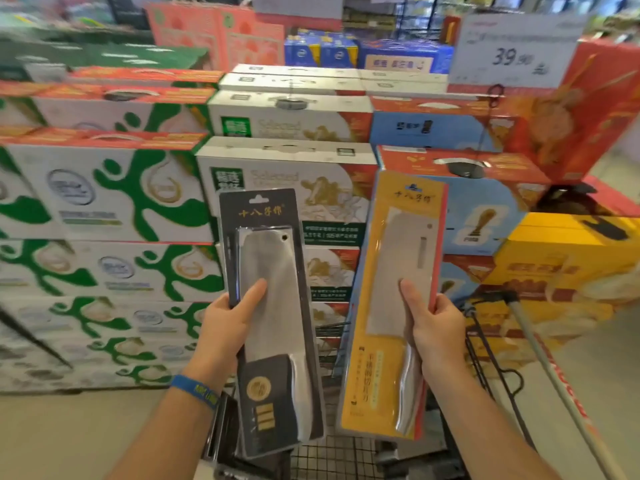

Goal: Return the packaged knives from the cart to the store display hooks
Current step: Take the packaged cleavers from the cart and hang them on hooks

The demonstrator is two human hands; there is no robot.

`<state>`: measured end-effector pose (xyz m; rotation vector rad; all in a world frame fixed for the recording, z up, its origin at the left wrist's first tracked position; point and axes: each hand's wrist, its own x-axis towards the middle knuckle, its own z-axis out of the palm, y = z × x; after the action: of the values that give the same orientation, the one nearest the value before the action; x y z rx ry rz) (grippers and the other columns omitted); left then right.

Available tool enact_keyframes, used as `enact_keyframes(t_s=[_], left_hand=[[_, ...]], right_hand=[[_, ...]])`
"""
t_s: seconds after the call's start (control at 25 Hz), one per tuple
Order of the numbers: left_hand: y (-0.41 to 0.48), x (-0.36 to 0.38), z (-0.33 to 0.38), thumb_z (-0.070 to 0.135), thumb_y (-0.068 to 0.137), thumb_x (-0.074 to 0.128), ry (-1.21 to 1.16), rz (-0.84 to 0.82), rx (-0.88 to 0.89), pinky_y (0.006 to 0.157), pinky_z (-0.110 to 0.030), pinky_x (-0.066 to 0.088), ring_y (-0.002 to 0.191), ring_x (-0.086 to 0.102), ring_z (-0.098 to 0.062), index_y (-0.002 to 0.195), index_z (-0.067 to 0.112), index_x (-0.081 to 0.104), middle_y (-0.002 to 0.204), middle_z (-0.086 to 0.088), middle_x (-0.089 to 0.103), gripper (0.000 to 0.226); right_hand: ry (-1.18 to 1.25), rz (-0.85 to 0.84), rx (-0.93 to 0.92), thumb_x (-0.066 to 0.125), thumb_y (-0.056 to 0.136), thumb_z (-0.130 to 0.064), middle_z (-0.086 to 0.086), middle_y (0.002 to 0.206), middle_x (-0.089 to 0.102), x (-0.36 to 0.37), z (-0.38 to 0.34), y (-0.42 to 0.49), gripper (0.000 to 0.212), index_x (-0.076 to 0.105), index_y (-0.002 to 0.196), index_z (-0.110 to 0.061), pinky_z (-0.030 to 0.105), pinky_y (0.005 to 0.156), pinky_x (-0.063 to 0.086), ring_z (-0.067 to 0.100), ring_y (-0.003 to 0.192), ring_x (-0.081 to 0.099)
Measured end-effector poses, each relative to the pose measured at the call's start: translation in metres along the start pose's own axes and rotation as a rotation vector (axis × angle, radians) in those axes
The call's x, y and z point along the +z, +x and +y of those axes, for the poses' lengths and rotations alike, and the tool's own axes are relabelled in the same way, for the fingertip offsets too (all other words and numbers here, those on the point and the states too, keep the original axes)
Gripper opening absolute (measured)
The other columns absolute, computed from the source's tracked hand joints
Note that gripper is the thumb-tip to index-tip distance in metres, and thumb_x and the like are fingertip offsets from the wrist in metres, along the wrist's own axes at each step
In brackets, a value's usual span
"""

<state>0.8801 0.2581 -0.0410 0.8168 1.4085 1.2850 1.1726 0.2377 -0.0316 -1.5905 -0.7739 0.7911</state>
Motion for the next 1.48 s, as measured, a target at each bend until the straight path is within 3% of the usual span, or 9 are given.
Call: enact_keyframes(t_s=[0.16, 0.28, 0.56, 0.72, 0.88, 1.08, 1.24, 1.36, 1.48], left_hand=[[0.005, 0.030, -0.028, 0.021, 0.088, 0.072, 0.061, -0.243, -0.015, 0.072, -0.043, 0.061, 0.087, 0.074, -0.026, 0.110, 0.019, 0.066, 0.102, -0.009, 0.076, 0.023], [0.000, 0.063, -0.040, 0.012, 0.092, 0.067, 0.035, -0.436, -0.033, 0.073, -0.034, 0.060, 0.097, 0.072, -0.024, 0.123, 0.015, 0.059, 0.112, -0.008, 0.073, 0.032], [-0.058, 0.159, -0.058, 0.030, 0.100, 0.055, -0.061, -0.682, -0.054, 0.090, -0.045, 0.057, 0.114, 0.066, -0.027, 0.141, 0.021, 0.047, 0.132, -0.006, 0.064, 0.042], [-0.118, 0.224, -0.063, 0.038, 0.094, 0.058, -0.023, -0.812, 0.033, 0.085, -0.041, 0.059, 0.113, 0.066, -0.029, 0.137, 0.022, 0.051, 0.130, -0.009, 0.065, 0.046], [-0.208, 0.298, -0.074, 0.055, 0.087, 0.065, 0.049, -0.981, 0.116, 0.108, -0.053, 0.042, 0.131, 0.052, -0.029, 0.142, 0.016, 0.048, 0.142, -0.008, 0.055, 0.069], [-0.351, 0.389, -0.110, 0.030, 0.096, 0.064, 0.125, -1.151, 0.219, 0.072, -0.018, 0.056, 0.089, 0.067, 0.007, 0.107, 0.042, 0.063, 0.095, 0.032, 0.070, 0.017], [-0.454, 0.437, -0.123, 0.038, 0.088, 0.072, 0.267, -1.312, 0.207, 0.084, -0.053, 0.058, 0.096, 0.068, -0.028, 0.114, 0.028, 0.058, 0.104, -0.004, 0.070, 0.031], [-0.521, 0.467, -0.128, 0.049, 0.080, 0.075, 0.294, -1.430, 0.211, 0.082, -0.053, 0.058, 0.087, 0.069, -0.024, 0.089, 0.055, 0.063, 0.088, 0.002, 0.071, 0.017], [-0.575, 0.494, -0.138, 0.062, 0.070, 0.075, 0.287, -1.572, 0.186, 0.078, -0.061, 0.056, 0.086, 0.070, -0.029, 0.089, 0.041, 0.067, 0.087, -0.001, 0.072, 0.030]], right_hand=[[-0.101, 0.097, -0.002, 0.073, 0.058, -0.084, -0.019, 0.083, 0.076, -0.043, 0.021, -0.027, 0.064, 0.069, 0.090, -0.029, 0.021, 0.055, 0.058, 0.004, 0.071, 0.074], [-0.114, 0.224, 0.044, 0.074, 0.062, -0.079, -0.013, 0.083, 0.077, -0.079, 0.035, -0.044, 0.056, 0.067, 0.091, -0.031, 0.026, 0.061, 0.059, 0.003, 0.072, 0.074], [-0.100, 0.536, 0.112, 0.077, 0.075, -0.066, -0.020, 0.082, 0.076, -0.189, 0.052, -0.091, 0.042, 0.071, 0.092, -0.029, 0.031, 0.067, 0.059, 0.003, 0.073, 0.073], [-0.092, 0.691, 0.116, 0.076, 0.072, -0.069, -0.021, 0.077, 0.075, -0.267, 0.055, -0.119, 0.044, 0.069, 0.087, -0.028, 0.024, 0.061, 0.056, 0.000, 0.069, 0.072], [-0.108, 0.829, 0.092, 0.077, 0.075, -0.067, -0.018, 0.078, 0.075, -0.371, 0.063, -0.162, 0.044, 0.070, 0.087, -0.025, 0.017, 0.052, 0.054, 0.000, 0.067, 0.071], [-0.080, 1.045, 0.107, 0.080, 0.078, -0.059, -0.019, 0.074, 0.073, -0.509, 0.086, -0.237, 0.039, 0.069, 0.083, -0.022, 0.011, 0.049, 0.047, -0.002, 0.063, 0.067], [-0.070, 1.222, 0.132, 0.075, 0.077, -0.064, -0.004, 0.069, 0.070, -0.586, 0.105, -0.301, 0.048, 0.066, 0.080, -0.017, 0.012, 0.046, 0.043, 0.001, 0.060, 0.064], [-0.012, 1.353, 0.166, 0.074, 0.076, -0.068, 0.009, 0.074, 0.071, -0.624, 0.123, -0.342, 0.060, 0.066, 0.085, -0.009, 0.038, 0.058, 0.052, 0.022, 0.067, 0.067], [0.104, 1.458, 0.187, 0.075, 0.074, -0.069, -0.004, 0.061, 0.068, -0.649, 0.138, -0.374, 0.047, 0.066, 0.077, -0.023, 0.032, 0.055, 0.046, 0.009, 0.053, 0.062]])
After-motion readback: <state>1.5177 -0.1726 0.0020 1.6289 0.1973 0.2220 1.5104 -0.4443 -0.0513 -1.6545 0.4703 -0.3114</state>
